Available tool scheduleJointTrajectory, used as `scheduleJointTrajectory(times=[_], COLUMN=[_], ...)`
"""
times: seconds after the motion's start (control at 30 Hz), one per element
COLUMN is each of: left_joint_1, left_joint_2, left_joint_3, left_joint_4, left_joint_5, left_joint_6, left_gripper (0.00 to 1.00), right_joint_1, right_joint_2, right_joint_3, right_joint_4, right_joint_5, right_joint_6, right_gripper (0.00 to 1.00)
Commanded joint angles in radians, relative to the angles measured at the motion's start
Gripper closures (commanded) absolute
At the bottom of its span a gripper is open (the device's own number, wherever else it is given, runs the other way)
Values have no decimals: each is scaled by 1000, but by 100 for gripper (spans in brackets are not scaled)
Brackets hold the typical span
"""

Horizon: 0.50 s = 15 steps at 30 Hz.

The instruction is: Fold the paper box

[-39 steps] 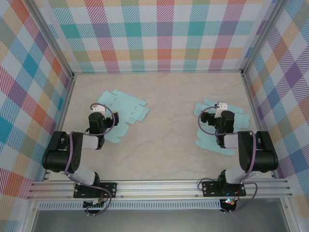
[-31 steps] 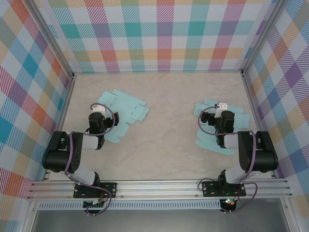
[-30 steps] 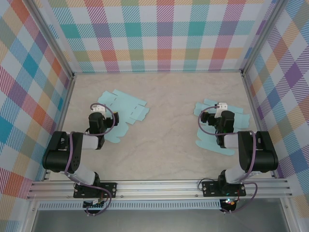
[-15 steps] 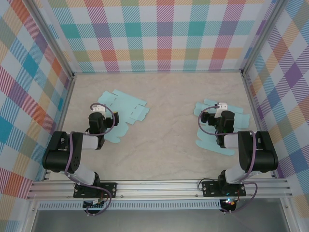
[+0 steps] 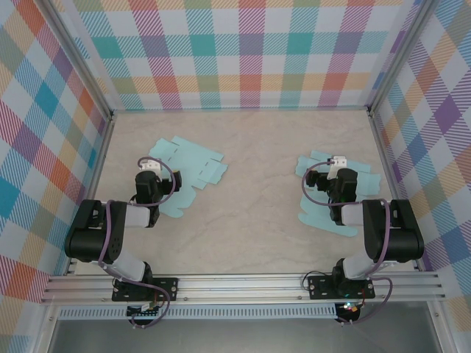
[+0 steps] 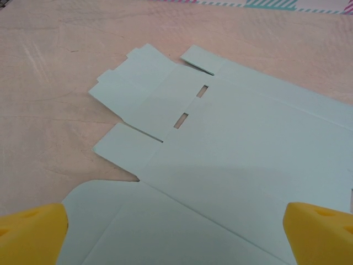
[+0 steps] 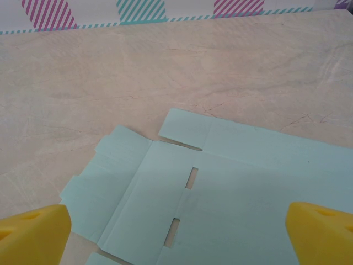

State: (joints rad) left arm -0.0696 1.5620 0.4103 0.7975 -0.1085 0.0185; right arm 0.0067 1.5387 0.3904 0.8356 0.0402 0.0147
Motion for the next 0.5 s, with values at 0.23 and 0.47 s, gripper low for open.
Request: scheduleJointTrajectory(times=[0.23,0.47], left_joint_1=[-1,-1], left_joint_2=[-212,-429], left_joint_3=[33,117], left_joint_4=[-194,-491], left_joint_5=[-78,-157], left_joint_6=[-21,-65], left_gripper=[0,0], right_joint_1=[-2,-1], right_joint_2=[-103,-283], right_joint_3=[107,244], right_joint_4=[-268,-674], right_joint_5=[-4,-44], right_joint_6=[24,215], right_gripper=[0,0])
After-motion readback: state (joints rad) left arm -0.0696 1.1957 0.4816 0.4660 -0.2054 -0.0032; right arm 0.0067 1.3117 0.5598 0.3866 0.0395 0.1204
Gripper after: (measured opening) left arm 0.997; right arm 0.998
